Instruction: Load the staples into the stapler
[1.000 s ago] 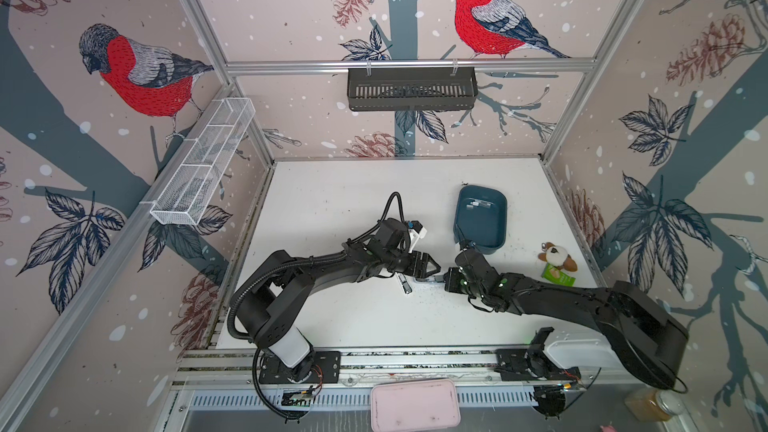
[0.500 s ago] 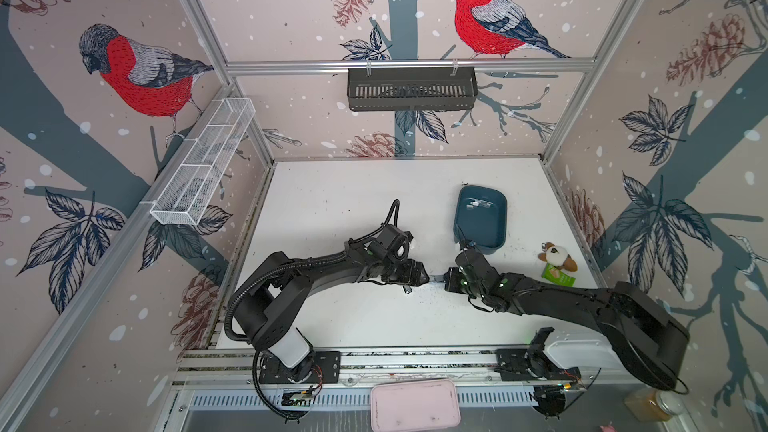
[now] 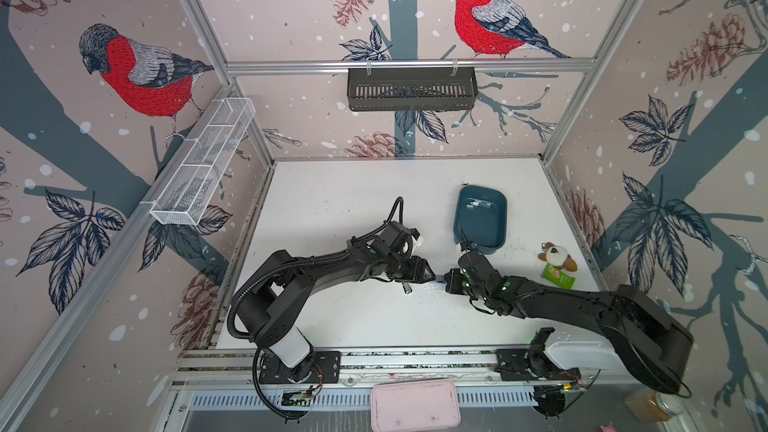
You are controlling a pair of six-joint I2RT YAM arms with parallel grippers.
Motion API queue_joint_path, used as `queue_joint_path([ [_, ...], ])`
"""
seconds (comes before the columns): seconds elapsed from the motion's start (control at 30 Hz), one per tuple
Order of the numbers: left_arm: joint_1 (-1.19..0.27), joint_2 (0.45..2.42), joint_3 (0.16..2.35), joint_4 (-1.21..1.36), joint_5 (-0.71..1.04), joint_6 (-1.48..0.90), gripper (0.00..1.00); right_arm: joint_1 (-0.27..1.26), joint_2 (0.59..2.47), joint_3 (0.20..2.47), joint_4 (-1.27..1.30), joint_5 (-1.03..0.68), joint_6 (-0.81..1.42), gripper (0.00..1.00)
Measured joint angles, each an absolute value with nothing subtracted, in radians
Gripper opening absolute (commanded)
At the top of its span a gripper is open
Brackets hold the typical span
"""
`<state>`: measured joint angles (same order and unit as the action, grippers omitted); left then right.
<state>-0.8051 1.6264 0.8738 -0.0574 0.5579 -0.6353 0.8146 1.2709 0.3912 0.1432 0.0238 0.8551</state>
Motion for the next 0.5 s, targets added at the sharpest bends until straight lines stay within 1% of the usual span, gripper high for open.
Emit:
queue_joint_path([
  [0.2,-0.841,1.669,0.926,-0.058,0.552,-0.624,0.56,0.815,1.269,0.39,0.143,0.023,0.838,0.06],
  [0.47,-0.849,1.68,0.964,-0.136,0.485,-0.601,0.56,0.815,1.269,0.39,0.139,0.03,0.834,0.06],
  [0.5,-0.849,1.68,0.965,-0.149,0.472,-0.601,0.58,0.815,1.271,0.392,0.139,0.031,0.834,0.06],
])
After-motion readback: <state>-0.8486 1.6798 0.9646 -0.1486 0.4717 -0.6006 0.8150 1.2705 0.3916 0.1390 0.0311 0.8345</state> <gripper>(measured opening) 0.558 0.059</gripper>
